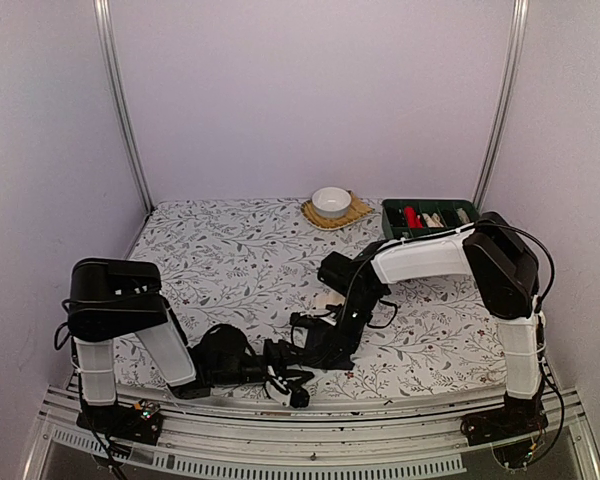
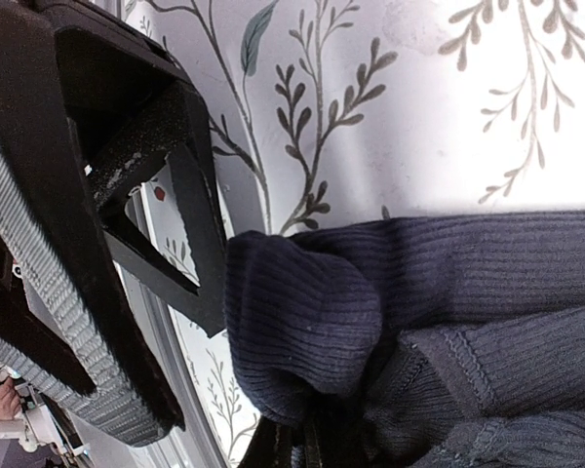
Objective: Roll the underwear
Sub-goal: Roll the underwear at the center of the board.
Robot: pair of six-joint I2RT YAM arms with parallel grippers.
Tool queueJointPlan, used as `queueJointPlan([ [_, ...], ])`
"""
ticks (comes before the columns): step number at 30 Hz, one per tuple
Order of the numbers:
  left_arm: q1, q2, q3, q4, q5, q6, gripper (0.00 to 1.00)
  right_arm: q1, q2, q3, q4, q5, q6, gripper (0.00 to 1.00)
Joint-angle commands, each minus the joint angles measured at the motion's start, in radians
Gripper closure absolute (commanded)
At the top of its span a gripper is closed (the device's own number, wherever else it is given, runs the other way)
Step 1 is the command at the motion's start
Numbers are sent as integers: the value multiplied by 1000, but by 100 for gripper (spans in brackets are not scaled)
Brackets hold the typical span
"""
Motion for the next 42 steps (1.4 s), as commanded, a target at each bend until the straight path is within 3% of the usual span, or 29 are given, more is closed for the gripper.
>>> queueJointPlan([
  [1,0,88,-36,-289,-7,0,48,-9,-35,-10,3,16,-12,96],
  [7,3,119,11,-364,-38,-11,50,-8,-42,-7,-1,11,-14,96],
  [12,8,127,57,-452,-56,-30,75,-9,-49,-21,4,11,-16,96],
  [16,11,128,75,-494,-54,-42,86,-9,-55,-22,6,10,-20,97],
  [19,14,130,102,-548,-53,-57,100,-8,-66,-23,7,18,-22,97],
  [22,20,118,115,-588,-32,-74,100,-9,-88,-29,9,39,-20,94],
  [26,44,80,150,-687,29,-121,100,-9,-179,-86,86,127,22,67],
  [28,60,67,173,-747,66,-143,100,-7,-253,-128,138,171,51,61],
  [34,83,56,226,-832,123,-189,100,36,-441,-241,242,302,105,54],
  [42,196,20,362,-1049,321,-321,100,148,-634,-498,487,584,108,50],
])
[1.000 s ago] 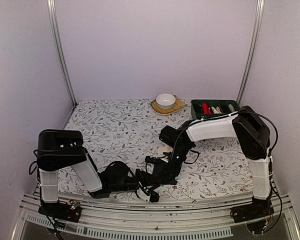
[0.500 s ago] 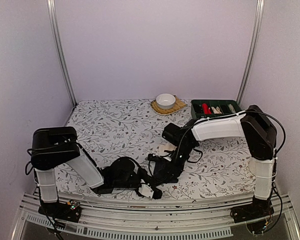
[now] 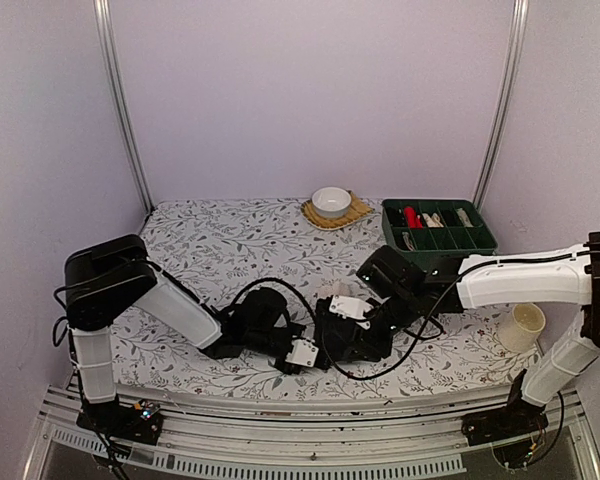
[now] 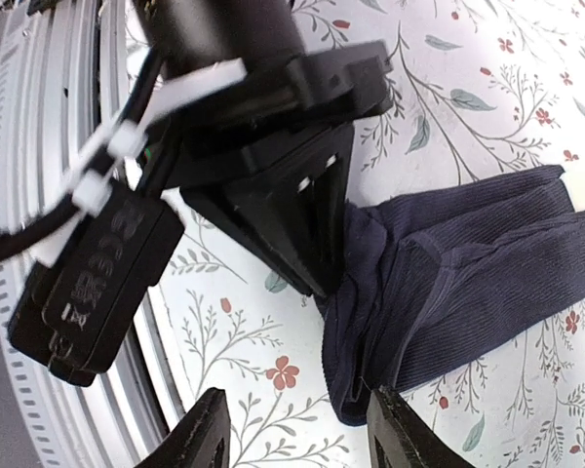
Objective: Roll the underwear
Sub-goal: Roll the underwear at the center of the board.
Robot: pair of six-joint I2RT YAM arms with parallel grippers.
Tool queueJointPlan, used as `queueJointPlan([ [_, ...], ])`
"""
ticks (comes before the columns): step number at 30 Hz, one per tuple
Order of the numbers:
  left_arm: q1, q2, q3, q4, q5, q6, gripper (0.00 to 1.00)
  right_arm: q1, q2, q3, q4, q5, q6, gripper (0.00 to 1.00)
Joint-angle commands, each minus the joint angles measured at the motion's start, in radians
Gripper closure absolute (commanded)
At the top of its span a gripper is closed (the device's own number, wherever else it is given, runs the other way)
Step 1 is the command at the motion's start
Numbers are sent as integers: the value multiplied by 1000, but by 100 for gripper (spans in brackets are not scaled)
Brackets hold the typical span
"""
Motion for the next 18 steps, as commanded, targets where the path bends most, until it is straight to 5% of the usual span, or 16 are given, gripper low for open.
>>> queueJointPlan([
  [1,82,47,37,-411,98,-114,100,62,-98,-113,190,218,11,50],
  [9,181,111,251,-684,311,-228,100,133,-222,-303,435,434,-43,49],
  [18,241,213,414,-878,418,-336,100,195,-96,-328,603,575,-161,50],
])
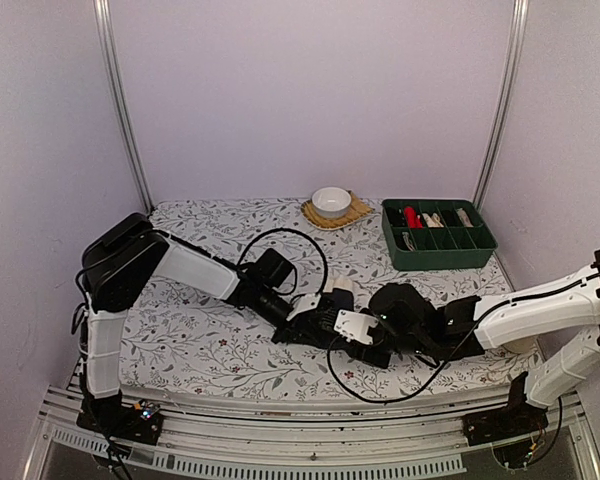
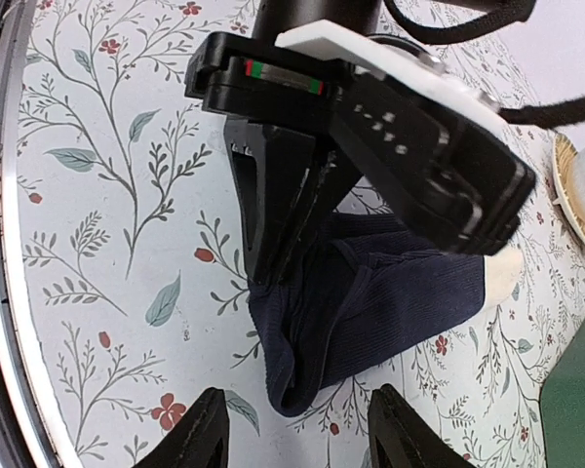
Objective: Roll the underwear
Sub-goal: Roll the underwear at the center of the board.
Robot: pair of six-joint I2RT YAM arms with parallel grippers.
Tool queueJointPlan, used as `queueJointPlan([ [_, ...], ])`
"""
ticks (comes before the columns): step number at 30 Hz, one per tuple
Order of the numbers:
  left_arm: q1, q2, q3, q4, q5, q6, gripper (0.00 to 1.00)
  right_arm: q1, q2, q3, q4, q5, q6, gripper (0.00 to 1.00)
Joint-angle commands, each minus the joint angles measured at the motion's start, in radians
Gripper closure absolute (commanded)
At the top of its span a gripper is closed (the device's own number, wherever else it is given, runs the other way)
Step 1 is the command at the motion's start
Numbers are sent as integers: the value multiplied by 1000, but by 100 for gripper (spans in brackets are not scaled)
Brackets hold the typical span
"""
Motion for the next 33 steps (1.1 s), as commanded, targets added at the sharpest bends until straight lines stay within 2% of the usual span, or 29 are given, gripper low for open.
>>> queueJointPlan([
  [1,29,93,31,-261,-20,-88,100,49,85,16,132,138,-89,50],
  [9,52,179,146,-377,26,-154,100,84,246,68,179,183,-192,52],
  [22,85,219,189,-394,84,-211,100,94,386,109,185,278,-222,63],
  [24,87,222,193,-400,91,-212,100,94,400,115,178,295,-223,67],
  [29,92,222,198,-410,106,-205,100,93,417,121,171,322,-208,85],
  [33,92,209,188,-406,116,-191,100,73,420,138,129,286,-179,90],
])
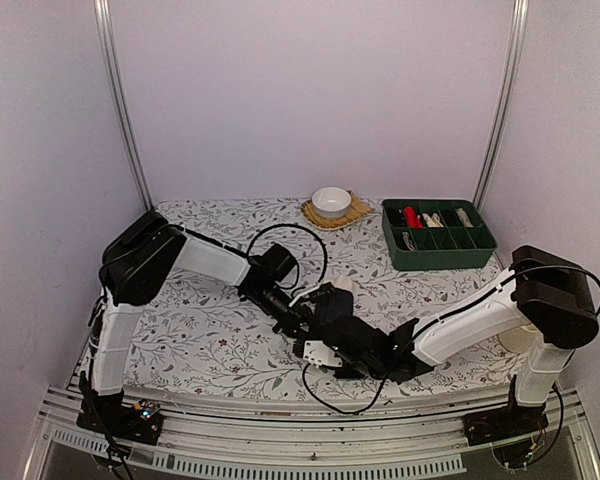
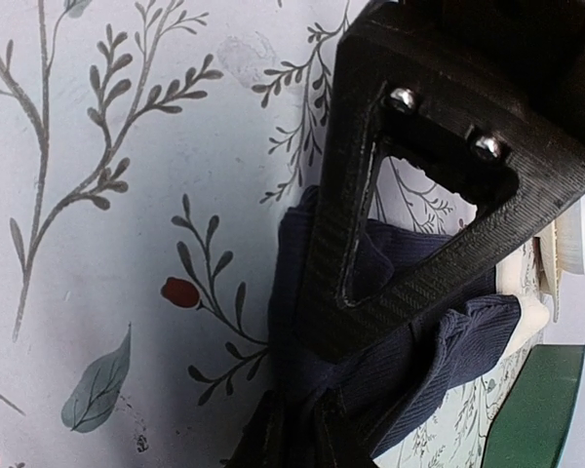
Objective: Roll the underwear
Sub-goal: Roll the underwear at the center of the board.
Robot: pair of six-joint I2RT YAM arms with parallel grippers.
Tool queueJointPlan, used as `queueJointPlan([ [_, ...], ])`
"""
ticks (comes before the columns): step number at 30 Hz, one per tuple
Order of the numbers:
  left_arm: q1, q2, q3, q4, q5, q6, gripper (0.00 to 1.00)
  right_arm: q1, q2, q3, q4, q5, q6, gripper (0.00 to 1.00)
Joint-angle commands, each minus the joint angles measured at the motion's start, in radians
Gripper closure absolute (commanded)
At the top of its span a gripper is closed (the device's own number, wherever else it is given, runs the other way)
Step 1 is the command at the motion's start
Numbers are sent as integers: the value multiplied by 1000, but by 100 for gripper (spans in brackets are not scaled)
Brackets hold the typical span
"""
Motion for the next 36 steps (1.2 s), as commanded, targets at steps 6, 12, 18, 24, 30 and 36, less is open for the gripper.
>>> queueJointPlan([
  [6,26,-14,-96,-43,-134,11,75,-59,-12,33,-102,-136,93,94],
  [12,27,-143,-191,57,-148,19,54,-116,-63,27,-144,-296,136,95],
  [18,26,-281,-323,230,-162,-2,47,-185,-75,65,-232,-440,175,95],
  [24,25,-461,-487,466,-240,13,46,-276,-74,129,-328,-651,204,95],
  [30,-5,-581,-620,639,-376,204,46,-359,-1,245,-459,-877,211,95],
  [36,-74,-597,-744,804,-544,441,43,-406,138,374,-570,-1057,208,95],
])
